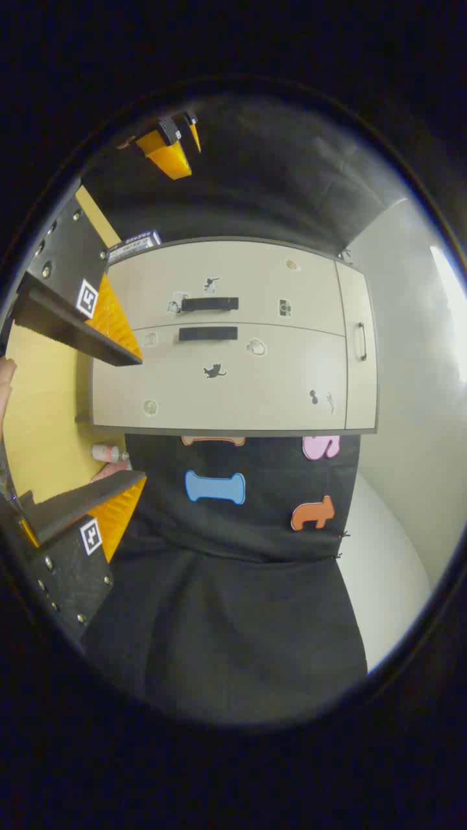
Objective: Open the right door of the double-door shoe cabinet with the right hand, and open the left door with the left hand.
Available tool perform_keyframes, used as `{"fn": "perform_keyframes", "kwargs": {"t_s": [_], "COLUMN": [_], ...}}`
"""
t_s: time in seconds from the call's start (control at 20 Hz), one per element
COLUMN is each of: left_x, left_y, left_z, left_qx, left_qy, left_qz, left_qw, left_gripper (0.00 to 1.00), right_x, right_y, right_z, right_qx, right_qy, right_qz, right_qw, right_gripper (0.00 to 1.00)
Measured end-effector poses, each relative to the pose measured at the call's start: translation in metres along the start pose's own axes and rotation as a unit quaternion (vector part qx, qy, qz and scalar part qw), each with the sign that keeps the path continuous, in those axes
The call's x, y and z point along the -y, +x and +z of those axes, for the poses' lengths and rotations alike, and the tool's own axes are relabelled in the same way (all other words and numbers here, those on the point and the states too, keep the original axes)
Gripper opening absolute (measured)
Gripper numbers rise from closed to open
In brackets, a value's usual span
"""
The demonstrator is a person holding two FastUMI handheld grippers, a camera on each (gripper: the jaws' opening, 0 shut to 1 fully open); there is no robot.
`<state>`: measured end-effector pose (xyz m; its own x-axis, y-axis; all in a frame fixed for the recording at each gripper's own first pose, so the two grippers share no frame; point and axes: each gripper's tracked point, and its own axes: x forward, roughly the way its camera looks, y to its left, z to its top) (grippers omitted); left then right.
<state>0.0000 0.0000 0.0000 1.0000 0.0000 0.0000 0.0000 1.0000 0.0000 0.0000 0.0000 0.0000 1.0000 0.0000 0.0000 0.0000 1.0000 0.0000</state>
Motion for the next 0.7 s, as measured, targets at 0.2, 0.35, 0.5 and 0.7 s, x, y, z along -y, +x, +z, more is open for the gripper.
{"fn": "perform_keyframes", "kwargs": {"t_s": [0.2,0.35,0.5,0.7], "left_x": [0.003,-0.002,-0.010,-0.014], "left_y": [0.005,0.013,0.020,0.033], "left_z": [0.000,0.007,0.011,0.006], "left_qx": [-0.009,-0.001,0.004,-0.004], "left_qy": [-0.008,-0.018,-0.023,-0.034], "left_qz": [-0.003,0.008,0.027,0.024], "left_qw": [1.000,1.000,0.999,0.999], "left_gripper": [0.97,0.95,0.96,0.94], "right_x": [-0.008,-0.019,-0.029,-0.039], "right_y": [0.003,0.006,0.010,0.018], "right_z": [-0.001,-0.001,0.005,0.013], "right_qx": [-0.005,-0.009,-0.002,0.010], "right_qy": [0.002,-0.003,-0.015,-0.027], "right_qz": [0.020,0.036,0.042,0.042], "right_qw": [1.000,0.999,0.999,0.999], "right_gripper": [0.96,0.96,0.96,0.96]}}
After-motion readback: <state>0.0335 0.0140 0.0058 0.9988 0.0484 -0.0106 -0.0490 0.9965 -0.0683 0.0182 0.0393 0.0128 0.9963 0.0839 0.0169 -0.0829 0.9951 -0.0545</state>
